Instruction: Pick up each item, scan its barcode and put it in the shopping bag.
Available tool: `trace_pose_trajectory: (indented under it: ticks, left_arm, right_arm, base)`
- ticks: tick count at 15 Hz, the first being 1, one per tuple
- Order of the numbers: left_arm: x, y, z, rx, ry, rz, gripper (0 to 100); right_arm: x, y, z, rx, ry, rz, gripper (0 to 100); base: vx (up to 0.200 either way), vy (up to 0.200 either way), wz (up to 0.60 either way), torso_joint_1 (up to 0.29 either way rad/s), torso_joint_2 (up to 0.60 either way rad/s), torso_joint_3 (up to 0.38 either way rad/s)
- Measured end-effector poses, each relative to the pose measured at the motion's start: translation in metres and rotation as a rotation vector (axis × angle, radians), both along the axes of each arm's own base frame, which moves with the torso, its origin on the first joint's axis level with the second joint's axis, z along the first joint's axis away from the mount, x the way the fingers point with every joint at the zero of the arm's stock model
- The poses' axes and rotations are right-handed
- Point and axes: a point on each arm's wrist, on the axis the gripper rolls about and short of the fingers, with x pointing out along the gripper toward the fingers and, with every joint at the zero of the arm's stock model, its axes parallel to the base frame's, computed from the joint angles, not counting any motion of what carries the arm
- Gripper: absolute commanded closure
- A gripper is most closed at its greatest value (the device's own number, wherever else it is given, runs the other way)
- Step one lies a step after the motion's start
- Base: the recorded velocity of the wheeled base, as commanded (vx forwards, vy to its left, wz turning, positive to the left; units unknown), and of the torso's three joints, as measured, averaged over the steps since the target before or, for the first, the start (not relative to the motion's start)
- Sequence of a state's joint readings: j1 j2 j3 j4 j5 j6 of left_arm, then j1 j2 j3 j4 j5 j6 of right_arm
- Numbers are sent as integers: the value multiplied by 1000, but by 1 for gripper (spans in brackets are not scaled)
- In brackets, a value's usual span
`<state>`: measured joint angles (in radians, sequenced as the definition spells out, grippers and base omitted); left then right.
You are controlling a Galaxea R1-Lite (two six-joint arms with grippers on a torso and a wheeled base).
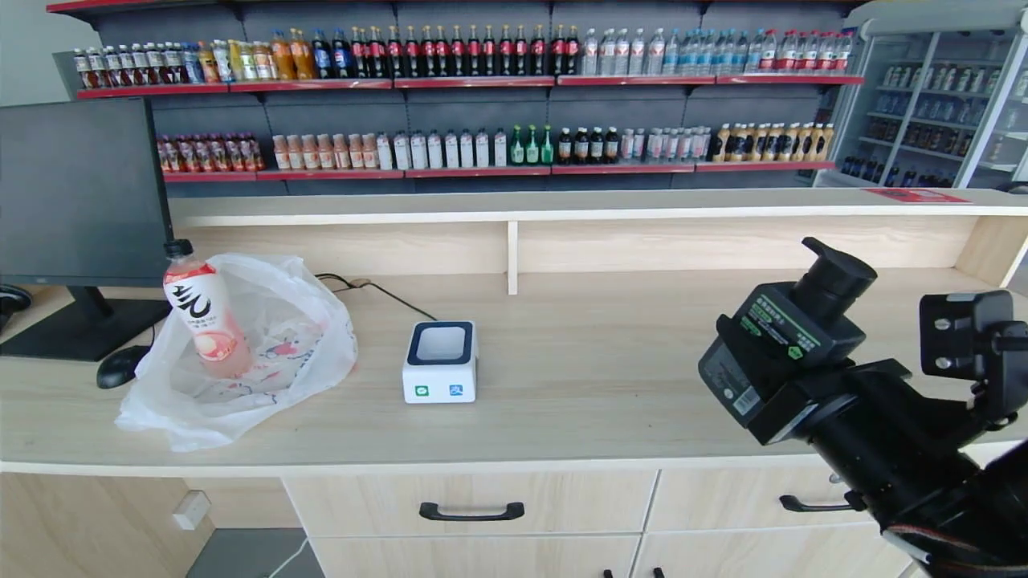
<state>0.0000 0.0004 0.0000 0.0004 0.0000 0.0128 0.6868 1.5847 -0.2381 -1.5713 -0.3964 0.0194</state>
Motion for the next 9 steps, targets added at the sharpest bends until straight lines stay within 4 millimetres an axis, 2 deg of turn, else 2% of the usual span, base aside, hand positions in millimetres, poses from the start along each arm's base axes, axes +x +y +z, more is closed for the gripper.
trace_pose_trajectory:
  ticks: [3, 9]
  left_arm:
    - [0, 0, 0, -2, 1, 0, 0]
    - [0, 0, 0, -19, 0, 3, 0]
  right_arm:
    - [12, -11, 5, 22, -18, -73, 100]
    - [15, -14, 7, 19, -26, -94, 100]
  base:
    - [0, 200, 0, 10, 7, -1]
    - [0, 200, 0, 2, 4, -2]
